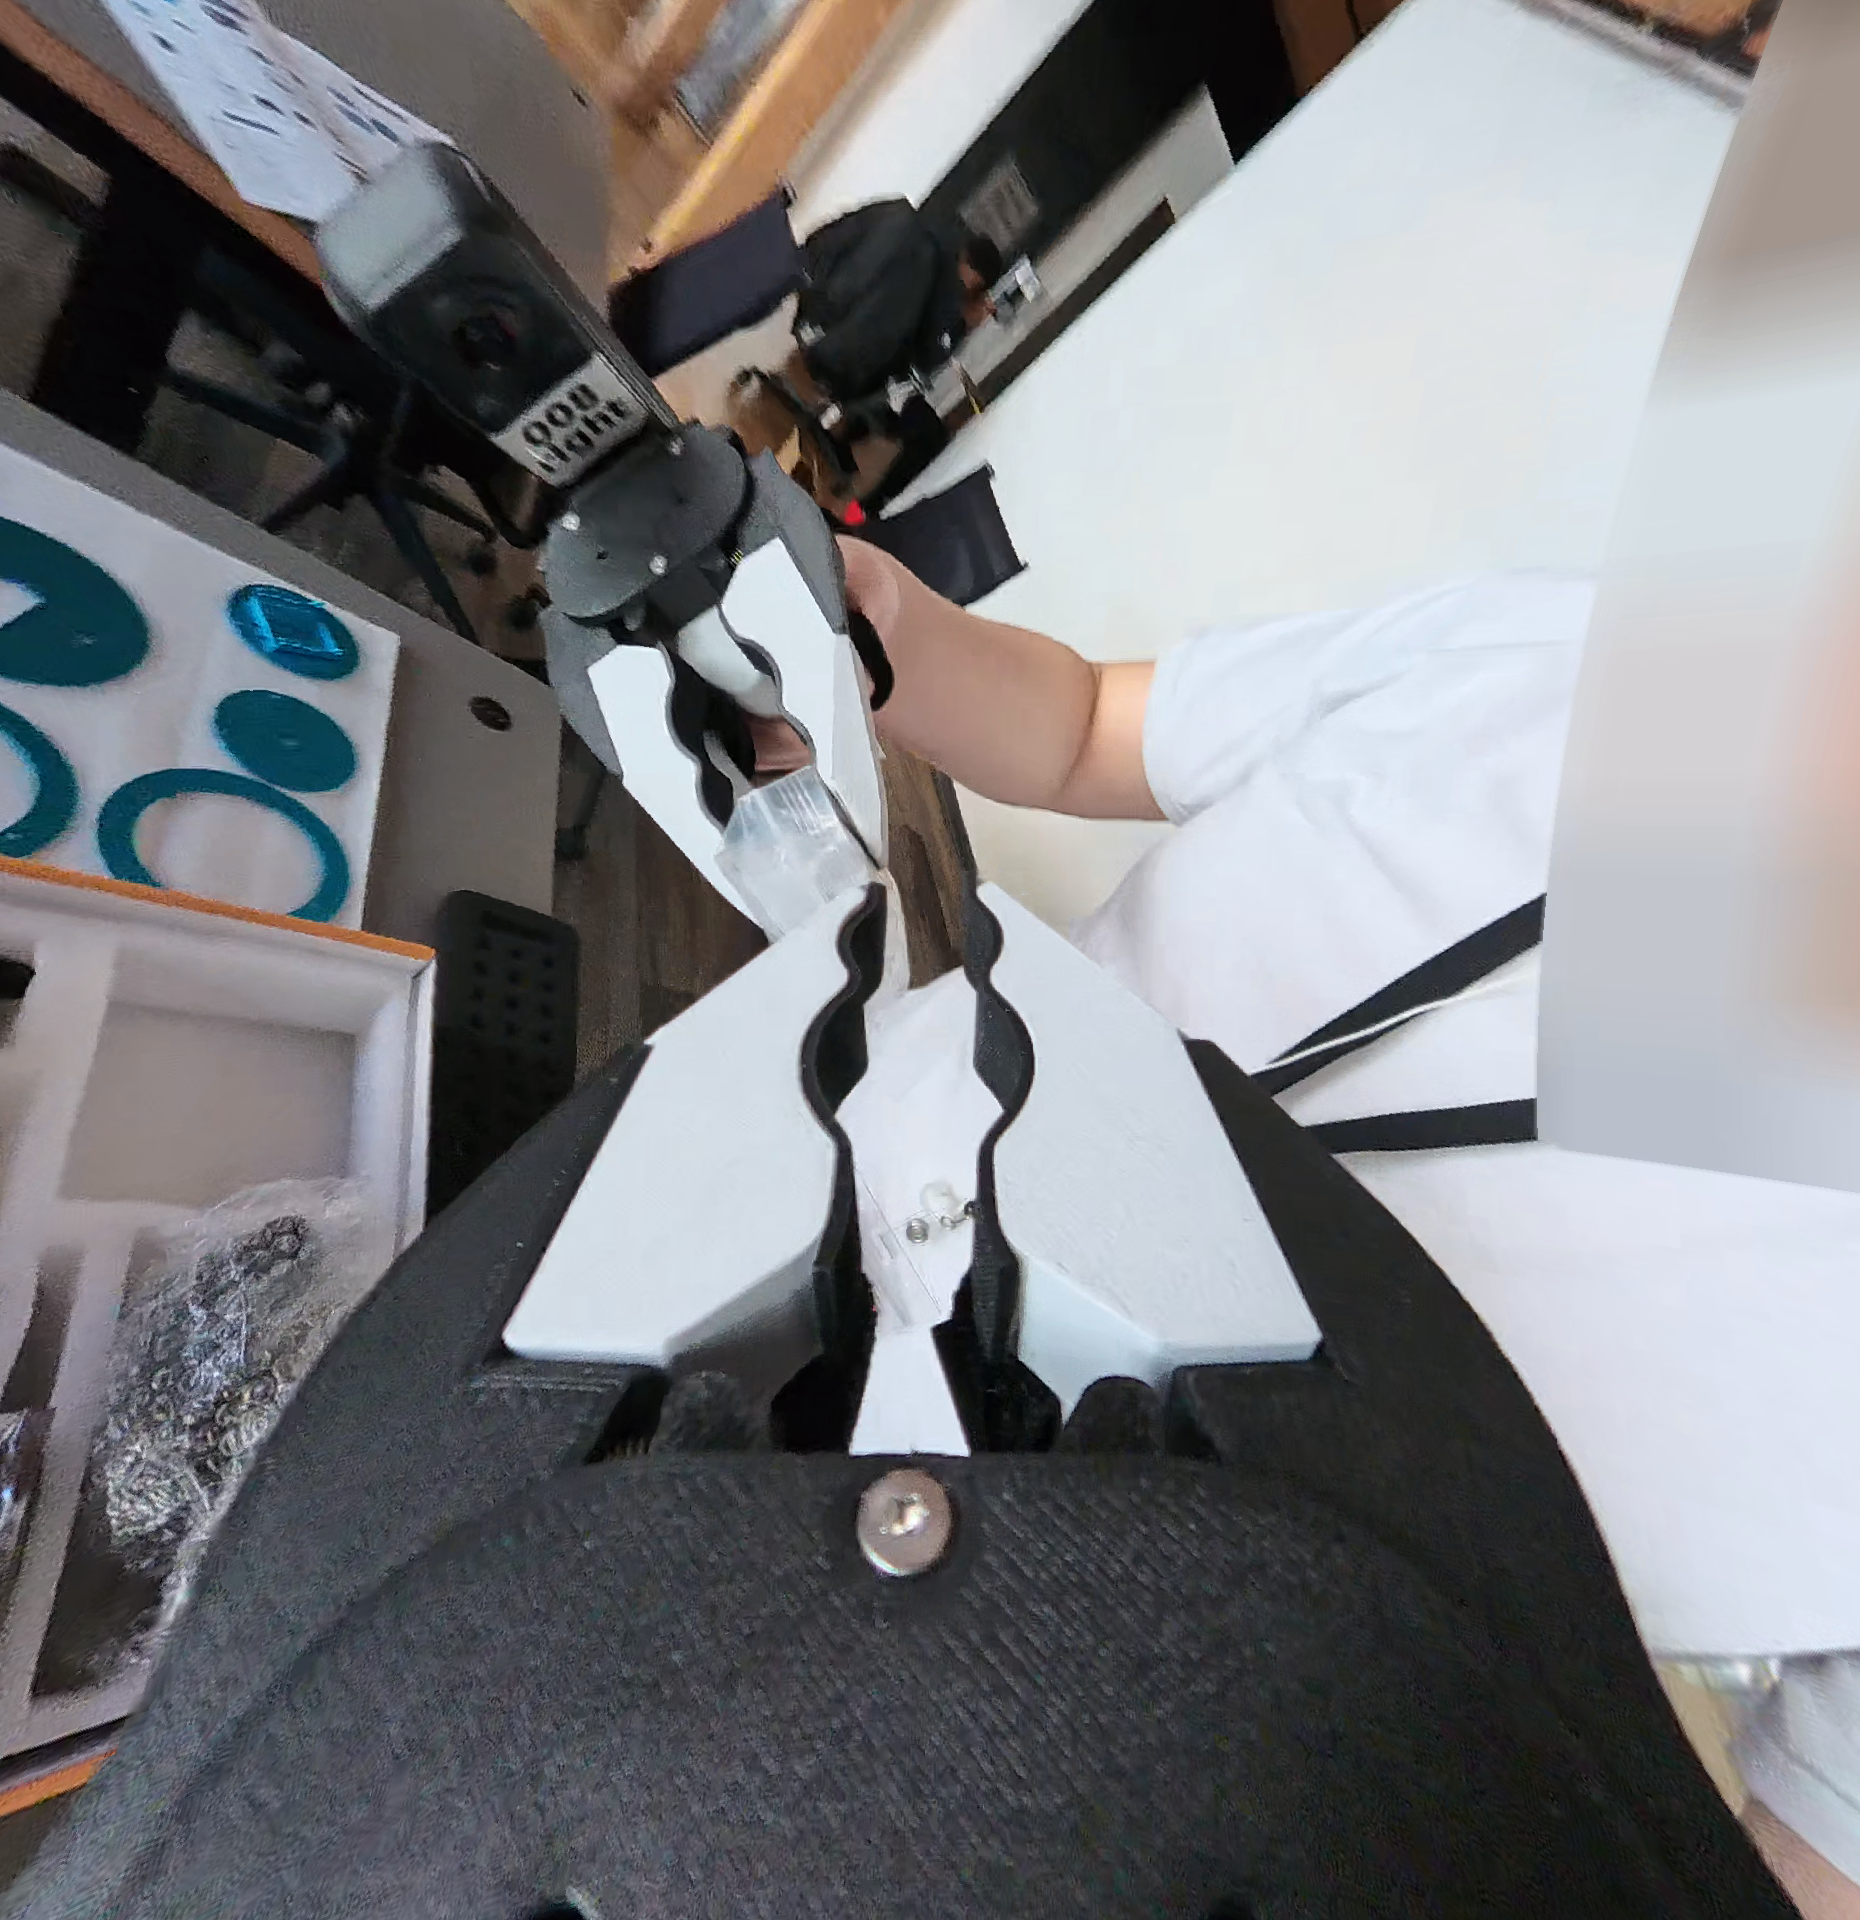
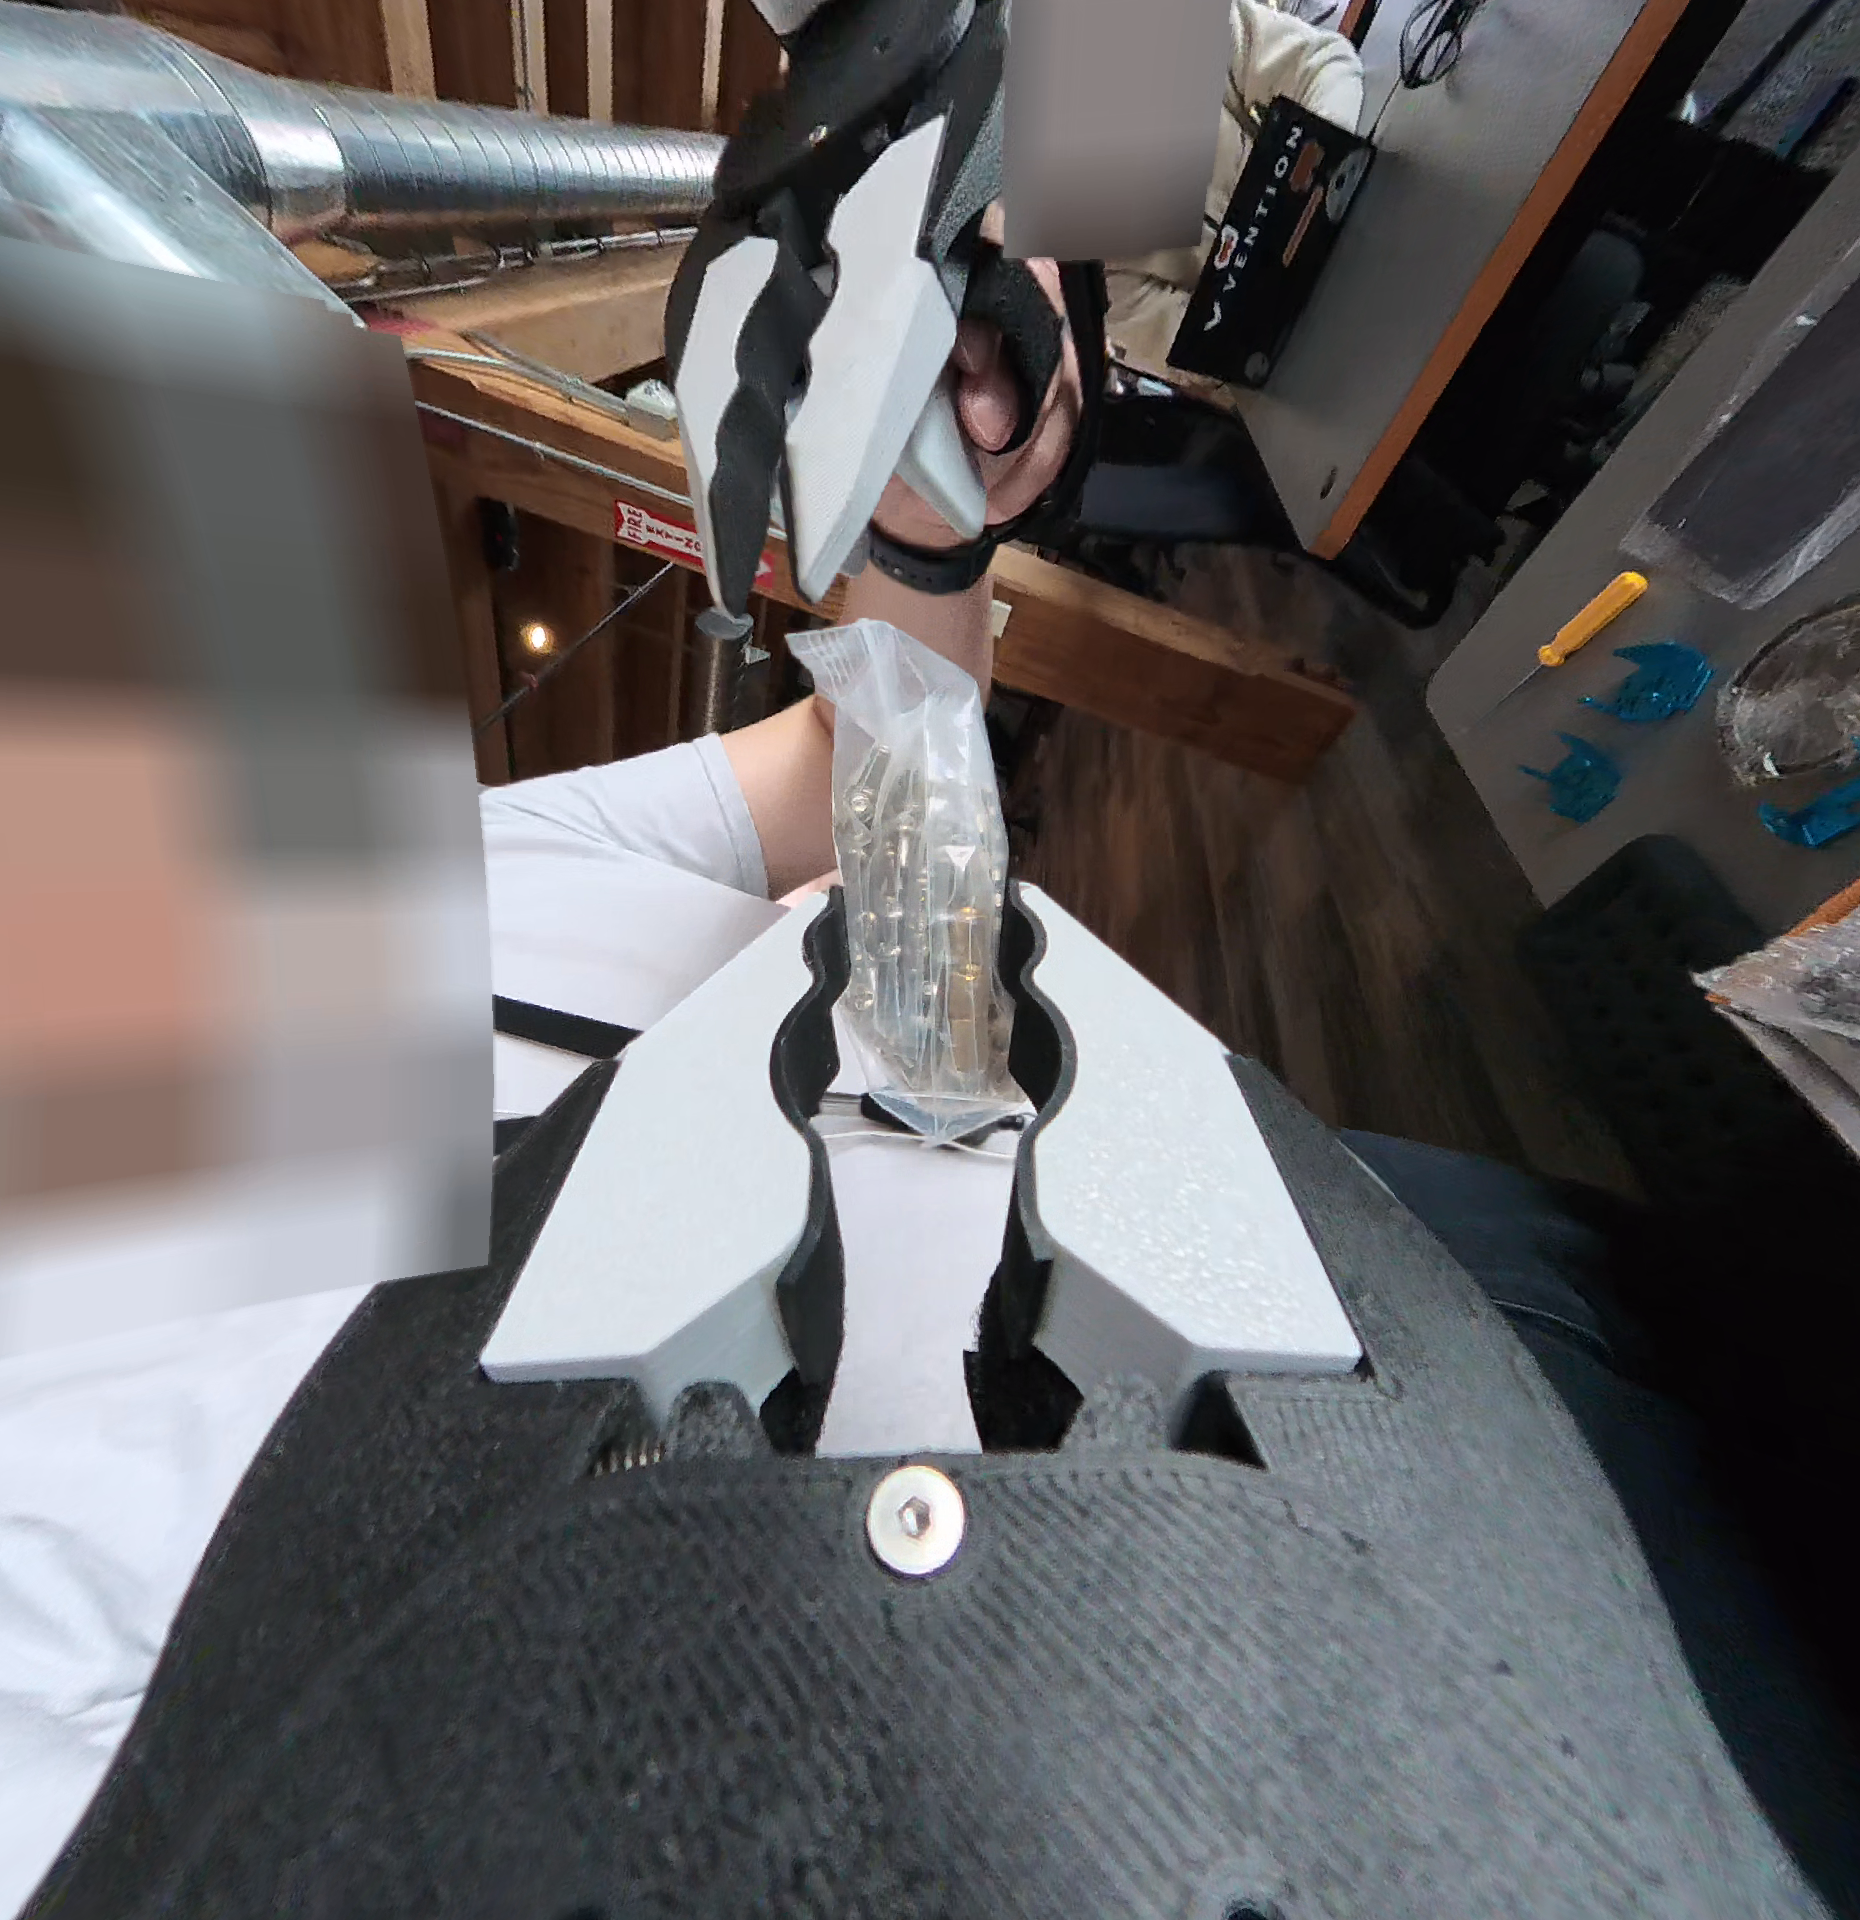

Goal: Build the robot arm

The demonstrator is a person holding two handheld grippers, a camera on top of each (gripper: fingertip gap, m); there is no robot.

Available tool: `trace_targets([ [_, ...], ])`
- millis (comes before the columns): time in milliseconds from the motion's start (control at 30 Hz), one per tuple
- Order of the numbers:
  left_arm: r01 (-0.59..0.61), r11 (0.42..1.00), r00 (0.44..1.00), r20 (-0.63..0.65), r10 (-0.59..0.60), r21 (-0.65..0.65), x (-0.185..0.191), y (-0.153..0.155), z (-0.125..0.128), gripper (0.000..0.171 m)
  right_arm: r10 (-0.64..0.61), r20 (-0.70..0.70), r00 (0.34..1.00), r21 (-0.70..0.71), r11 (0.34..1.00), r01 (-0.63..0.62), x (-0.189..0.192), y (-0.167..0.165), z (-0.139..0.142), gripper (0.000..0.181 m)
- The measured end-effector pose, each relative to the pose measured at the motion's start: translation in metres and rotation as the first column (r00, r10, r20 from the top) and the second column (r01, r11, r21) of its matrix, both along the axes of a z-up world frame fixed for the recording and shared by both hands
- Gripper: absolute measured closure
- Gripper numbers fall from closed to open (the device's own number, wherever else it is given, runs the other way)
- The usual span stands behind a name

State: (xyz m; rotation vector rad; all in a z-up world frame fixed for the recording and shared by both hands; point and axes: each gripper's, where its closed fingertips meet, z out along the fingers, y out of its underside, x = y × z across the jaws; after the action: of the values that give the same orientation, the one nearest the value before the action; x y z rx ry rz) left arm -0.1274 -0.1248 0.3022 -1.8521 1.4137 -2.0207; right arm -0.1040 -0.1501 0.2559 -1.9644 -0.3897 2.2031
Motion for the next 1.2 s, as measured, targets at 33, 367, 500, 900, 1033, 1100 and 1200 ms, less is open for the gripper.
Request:
trace_targets([
  [33,0.031,0.999,1.0,-0.004,-0.031,0.018,0.003,-0.003,0.004,0.161,0.008,-0.001,1.0,-0.012,1.0,-0.008,0.0,0.0,0.007,0.154],
  [367,0.125,0.984,0.988,-0.106,-0.112,0.123,0.015,-0.006,-0.005,0.17,0.002,0.03,1.0,-0.019,1.0,-0.002,0.001,-0.001,0.016,0.154],
  [500,0.112,0.984,0.987,-0.133,-0.093,0.142,0.019,-0.002,-0.02,0.171,-0.011,0.041,0.999,-0.026,1.0,0.012,0.004,0.002,0.004,0.154],
  [900,0.122,0.984,0.977,-0.191,-0.096,0.13,0.019,-0.005,-0.047,0.169,-0.028,0.044,0.999,-0.071,0.997,0.031,0.007,0.007,-0.019,0.154],
  [1033,0.099,0.993,0.984,-0.156,-0.088,0.067,0.018,-0.002,-0.039,0.17,-0.024,0.028,0.999,-0.054,0.998,0.026,0.006,0.007,-0.015,0.154],
  [1100,0.086,0.995,0.987,-0.14,-0.078,0.055,0.017,0.0,-0.037,0.171,-0.021,0.029,0.999,-0.046,0.999,0.022,0.005,0.006,-0.015,0.154],
  [1200,0.094,0.994,0.986,-0.142,-0.086,0.052,0.016,-0.002,-0.037,0.171,-0.01,0.031,0.999,-0.022,1.0,0.011,0.003,0.003,-0.013,0.154],
])
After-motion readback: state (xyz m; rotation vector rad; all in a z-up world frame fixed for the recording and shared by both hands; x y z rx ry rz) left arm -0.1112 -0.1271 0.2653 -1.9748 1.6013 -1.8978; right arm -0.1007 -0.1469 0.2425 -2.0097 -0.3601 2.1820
